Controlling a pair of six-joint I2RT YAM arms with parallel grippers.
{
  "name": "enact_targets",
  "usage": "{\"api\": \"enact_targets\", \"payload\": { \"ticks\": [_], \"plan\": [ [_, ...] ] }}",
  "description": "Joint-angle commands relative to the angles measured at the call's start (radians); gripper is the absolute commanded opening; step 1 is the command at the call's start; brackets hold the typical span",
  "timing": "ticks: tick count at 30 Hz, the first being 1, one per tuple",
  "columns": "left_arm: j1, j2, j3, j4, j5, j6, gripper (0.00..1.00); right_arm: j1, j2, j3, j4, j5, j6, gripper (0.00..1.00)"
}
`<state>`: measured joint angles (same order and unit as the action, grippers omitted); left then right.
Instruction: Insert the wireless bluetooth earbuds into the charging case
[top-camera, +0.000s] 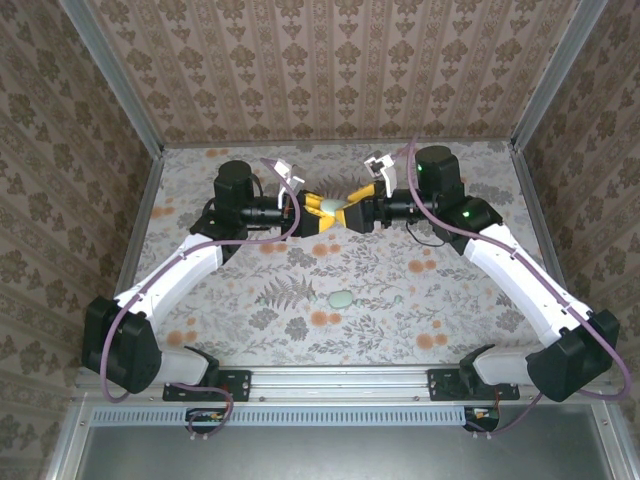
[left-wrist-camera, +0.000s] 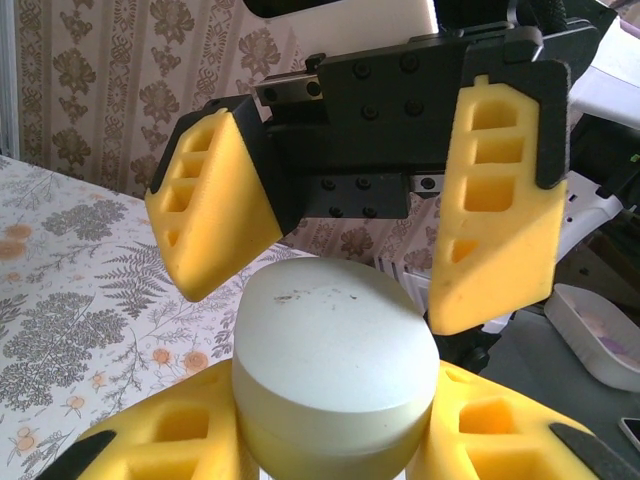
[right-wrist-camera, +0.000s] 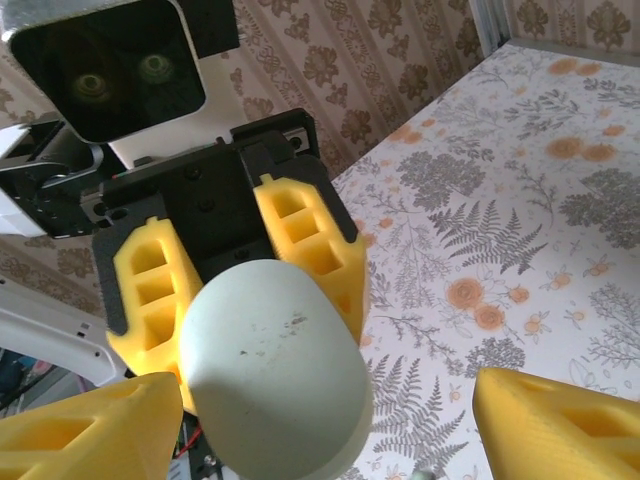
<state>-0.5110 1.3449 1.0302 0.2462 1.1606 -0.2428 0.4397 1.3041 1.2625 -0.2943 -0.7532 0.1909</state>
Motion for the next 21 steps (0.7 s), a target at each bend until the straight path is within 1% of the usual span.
{"api": "enact_targets", "payload": {
  "ticks": [1,7,12,16,21],
  "plan": [
    [-0.007,-0.013,0.035,0.029,0.036,-0.012,0.17,0.007,0.011,0.028,0.0,0.035,-0.038,0.77],
    [-0.007,-0.011,0.036,0.03,0.037,-0.013,0.17,0.011,0.0,0.011,-0.011,0.072,-0.079,0.78],
    [-0.008,-0.007,0.04,0.03,0.039,-0.012,0.17,0.012,0.004,0.002,0.004,0.094,-0.077,0.78],
    [-0.014,-0.01,0.043,0.026,0.04,-0.012,0.17,0.011,0.015,0.015,0.001,0.156,-0.076,0.77],
    [-0.018,-0.014,0.045,0.024,0.04,-0.011,0.16,0.01,0.008,0.02,0.014,0.298,-0.073,0.77]
  ]
}}
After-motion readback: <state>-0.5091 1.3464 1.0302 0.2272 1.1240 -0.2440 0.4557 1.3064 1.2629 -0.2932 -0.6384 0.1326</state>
